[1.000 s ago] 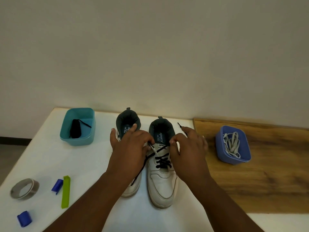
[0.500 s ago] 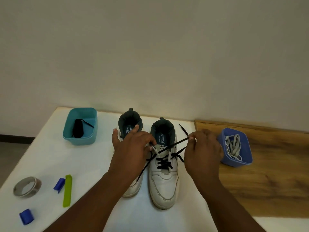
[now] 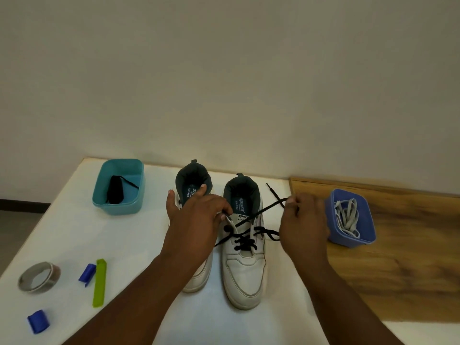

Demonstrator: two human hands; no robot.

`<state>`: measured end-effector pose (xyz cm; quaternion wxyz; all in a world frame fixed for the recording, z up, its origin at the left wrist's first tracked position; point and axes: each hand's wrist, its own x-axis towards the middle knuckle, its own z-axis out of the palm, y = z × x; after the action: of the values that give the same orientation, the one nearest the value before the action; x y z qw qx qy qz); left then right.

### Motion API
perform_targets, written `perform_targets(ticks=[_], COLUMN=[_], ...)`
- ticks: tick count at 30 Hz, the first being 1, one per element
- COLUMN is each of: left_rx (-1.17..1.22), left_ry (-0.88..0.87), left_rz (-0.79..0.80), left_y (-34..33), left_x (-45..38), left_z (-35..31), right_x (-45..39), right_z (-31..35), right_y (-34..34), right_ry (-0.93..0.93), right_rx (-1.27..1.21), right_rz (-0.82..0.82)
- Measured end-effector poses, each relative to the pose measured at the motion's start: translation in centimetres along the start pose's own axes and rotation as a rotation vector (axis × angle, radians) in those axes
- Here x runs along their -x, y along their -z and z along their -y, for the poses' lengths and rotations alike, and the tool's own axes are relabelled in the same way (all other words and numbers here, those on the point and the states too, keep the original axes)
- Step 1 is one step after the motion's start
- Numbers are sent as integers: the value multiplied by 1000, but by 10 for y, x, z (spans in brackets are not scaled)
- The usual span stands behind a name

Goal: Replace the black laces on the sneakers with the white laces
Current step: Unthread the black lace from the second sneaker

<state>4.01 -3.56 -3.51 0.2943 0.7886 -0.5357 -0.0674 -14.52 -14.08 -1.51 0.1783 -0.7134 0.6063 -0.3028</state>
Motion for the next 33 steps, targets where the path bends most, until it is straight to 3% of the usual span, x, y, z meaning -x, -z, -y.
perform_targets(ticks=[2,6,9,13,16,23,28,31,33], left_rx=[5,-20,-24,-24,1,-45,-121,-135,-115], left_ry=[3,-3,-1,-4,-7,-25,-4,0,-9], left_rz=[-4,2,6,8,7,-7,0,-5,13], left_y=[0,0,-1,-1,-2,-1,6,10,10], left_x=[2,0,1,0,-1,-1,-1,-1,1], left_z=[2,1,1,1,-1,3,9,1,-8], right_x=[0,14,22,14,2,-4,-26,-22,-18], right_z=[-1,14,16,10,2,-13,-16,2,8], right_y=[0,-7,-16,-9,-2,-7,13,18,17], right_ry=[-12,357,468,328,168,7,-551,-738,-766], right_rx=[4,173,238,232,95,33,-610,-1030,-1083], right_rz=[29,367,427,145,-38,-29,-4,48,159])
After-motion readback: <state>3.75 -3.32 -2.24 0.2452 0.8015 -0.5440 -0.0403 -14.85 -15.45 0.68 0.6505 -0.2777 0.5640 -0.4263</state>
